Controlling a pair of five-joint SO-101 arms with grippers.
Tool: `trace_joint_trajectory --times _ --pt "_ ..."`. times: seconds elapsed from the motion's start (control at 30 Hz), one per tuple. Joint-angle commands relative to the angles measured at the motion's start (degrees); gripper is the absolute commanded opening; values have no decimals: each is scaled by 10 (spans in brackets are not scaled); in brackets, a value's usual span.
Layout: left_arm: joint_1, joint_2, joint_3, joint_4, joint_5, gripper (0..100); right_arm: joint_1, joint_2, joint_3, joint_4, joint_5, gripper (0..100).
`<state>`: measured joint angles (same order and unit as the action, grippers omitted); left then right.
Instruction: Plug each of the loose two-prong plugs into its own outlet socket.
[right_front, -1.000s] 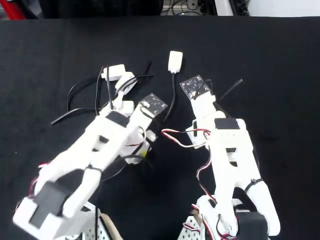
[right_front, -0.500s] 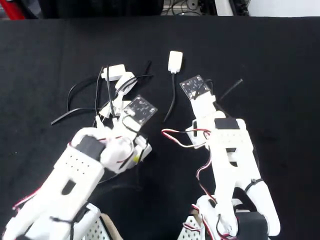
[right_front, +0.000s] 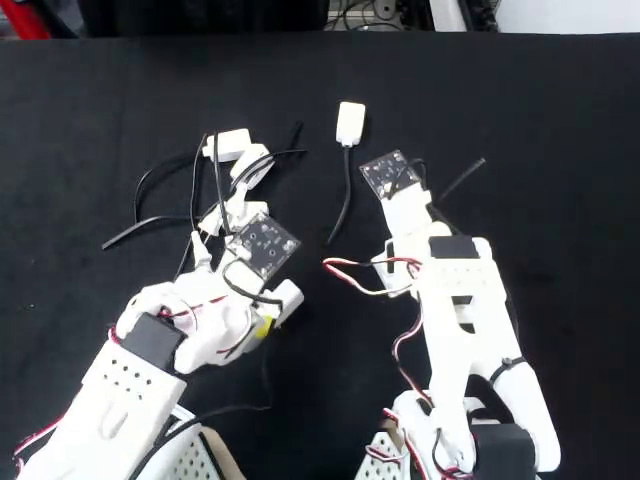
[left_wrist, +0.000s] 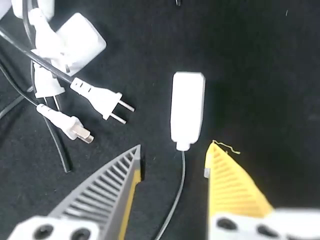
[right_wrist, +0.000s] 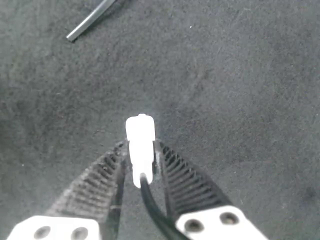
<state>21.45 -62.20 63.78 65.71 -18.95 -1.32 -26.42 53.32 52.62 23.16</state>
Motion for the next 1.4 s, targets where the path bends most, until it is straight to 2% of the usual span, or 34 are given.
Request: trace_joint_trajectory --times 0.0,0.1,0.2,0.33,0.47,0.57,0.67,0.77,0.9,1.13,1.23,1.37 --pt "-58 -9 0 -26 -40 211 9 5 -13 1 1 11" --pt "-145 -2 7 -76 -40 213 9 5 -12 1 2 11" --pt "-167 29 17 -98 -54 213 9 5 -12 0 2 11" --pt "-136 80 -13 -82 -36 210 9 5 -12 0 2 11" --pt "-46 95 -43 -47 22 210 10 5 -14 2 4 11" --pt "-5 101 -42 -78 62 209 18 5 -15 2 4 11" --pt "-4 102 -2 -156 76 209 27 5 -16 2 4 11" --pt "0 102 41 -200 76 209 27 5 -16 3 4 11" --pt "1 102 57 -218 76 213 27 5 -16 3 4 11" --pt "51 102 71 -238 105 213 27 5 -16 2 4 11" --pt "42 102 97 -282 101 213 27 5 -16 2 4 11" --pt "-10 102 118 -333 100 213 27 5 -16 2 4 11"
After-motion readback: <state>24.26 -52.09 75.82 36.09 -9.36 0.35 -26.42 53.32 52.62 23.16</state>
